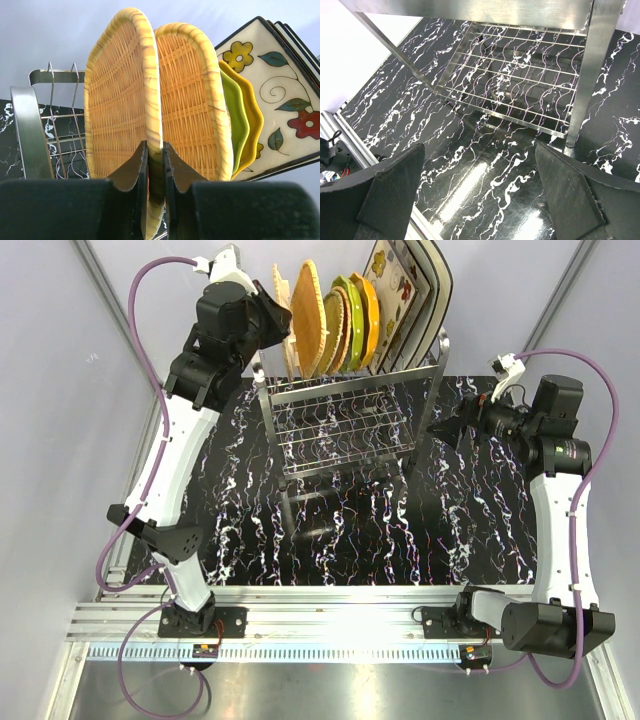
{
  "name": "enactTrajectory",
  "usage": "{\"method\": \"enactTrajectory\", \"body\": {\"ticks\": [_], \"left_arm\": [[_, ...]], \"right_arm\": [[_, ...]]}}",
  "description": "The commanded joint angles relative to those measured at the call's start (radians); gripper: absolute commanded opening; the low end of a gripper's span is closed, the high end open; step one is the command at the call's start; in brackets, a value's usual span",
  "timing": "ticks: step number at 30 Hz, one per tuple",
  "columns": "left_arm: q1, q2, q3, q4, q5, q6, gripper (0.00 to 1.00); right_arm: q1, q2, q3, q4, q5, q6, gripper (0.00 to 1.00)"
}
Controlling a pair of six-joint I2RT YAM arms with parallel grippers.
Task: Unload the plates from the dish rack
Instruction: Grab a plate with the left arm
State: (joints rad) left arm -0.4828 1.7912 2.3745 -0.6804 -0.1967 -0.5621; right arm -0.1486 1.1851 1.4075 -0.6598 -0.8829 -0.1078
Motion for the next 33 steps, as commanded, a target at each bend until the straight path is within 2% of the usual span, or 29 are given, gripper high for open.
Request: {"method": "enactTrajectory", "body": {"ticks": [1,16,33], "left_arm": [[-0.004,-0.012,0.049,0.096,0.008,0.013,0.00],[-0.005,-0.096,0.026,0.263,-0.018,-0.105,0.00],[-0.005,-0.176,-0.038,0.328,-0.024,-0.099,0.00]], "right_arm": [[0.003,-0.025,0.019,0.040,-0.036,0.022,1.00],[0.003,-0.030,0.028,0.051,-0.048,0.045,1.00],[0.003,-0.032,0.038,0.052,-0.056,0.056,1.00]]}}
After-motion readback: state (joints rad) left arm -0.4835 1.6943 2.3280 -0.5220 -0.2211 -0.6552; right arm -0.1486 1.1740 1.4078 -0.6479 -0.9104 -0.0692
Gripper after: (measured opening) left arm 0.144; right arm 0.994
